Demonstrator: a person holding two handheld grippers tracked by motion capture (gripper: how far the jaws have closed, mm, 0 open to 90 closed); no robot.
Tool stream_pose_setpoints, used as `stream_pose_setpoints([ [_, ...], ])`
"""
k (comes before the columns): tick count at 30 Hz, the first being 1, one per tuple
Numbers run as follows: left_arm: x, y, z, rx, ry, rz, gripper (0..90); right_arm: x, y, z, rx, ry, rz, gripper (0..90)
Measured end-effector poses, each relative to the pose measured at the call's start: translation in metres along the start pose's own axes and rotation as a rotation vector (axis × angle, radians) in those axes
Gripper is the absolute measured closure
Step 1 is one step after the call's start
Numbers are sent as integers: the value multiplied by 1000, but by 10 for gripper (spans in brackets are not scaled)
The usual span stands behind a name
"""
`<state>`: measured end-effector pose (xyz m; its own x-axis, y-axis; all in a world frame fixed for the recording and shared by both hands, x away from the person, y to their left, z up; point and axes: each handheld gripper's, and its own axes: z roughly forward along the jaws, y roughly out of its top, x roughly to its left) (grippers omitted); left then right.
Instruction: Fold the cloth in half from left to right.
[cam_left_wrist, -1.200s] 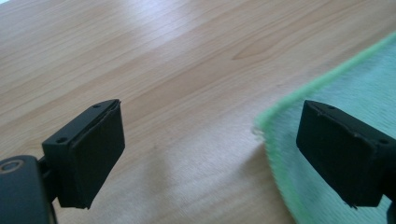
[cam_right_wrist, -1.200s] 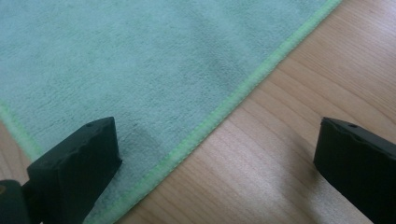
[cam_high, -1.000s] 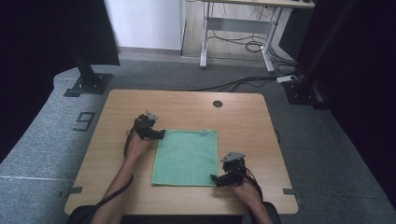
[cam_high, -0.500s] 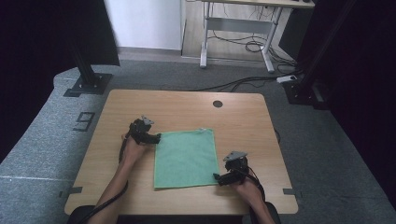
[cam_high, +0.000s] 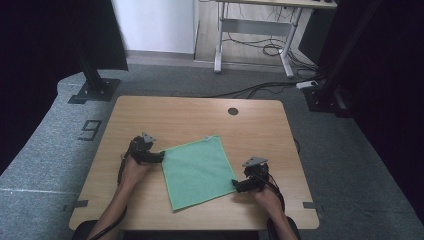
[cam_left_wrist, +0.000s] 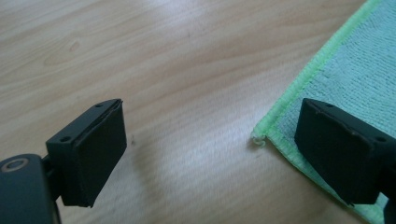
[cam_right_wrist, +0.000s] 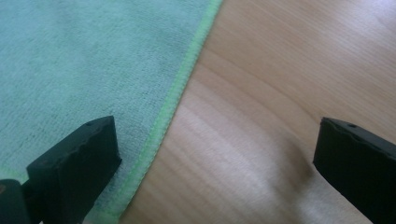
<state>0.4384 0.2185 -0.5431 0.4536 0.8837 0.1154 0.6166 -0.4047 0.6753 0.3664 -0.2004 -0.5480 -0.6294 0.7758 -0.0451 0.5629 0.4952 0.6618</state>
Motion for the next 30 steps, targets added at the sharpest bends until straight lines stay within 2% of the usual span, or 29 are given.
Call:
stream_pose_setpoints([
  [6,-2,-11,-10,2,-9,3,91,-15,3,6,-10,-11,27,0],
  [8,-1,-14,-11,-8,-20,-9,92,-18,4,8,-15,-4,43,0],
  [11,4,-17,-10,-17,-65,-53,102,-19,4,9,-17,3,47,0],
  [13,6,-17,-10,-19,-89,-57,139,-19,3,8,-19,7,48,5],
  [17,6,-18,-10,-16,-98,-71,152,-19,3,7,-22,24,56,19],
  [26,7,-18,-10,-14,-102,-71,152,-10,8,-3,-57,102,37,23],
  [30,7,-18,-10,-15,-102,-71,152,-3,11,-6,-69,151,28,67],
])
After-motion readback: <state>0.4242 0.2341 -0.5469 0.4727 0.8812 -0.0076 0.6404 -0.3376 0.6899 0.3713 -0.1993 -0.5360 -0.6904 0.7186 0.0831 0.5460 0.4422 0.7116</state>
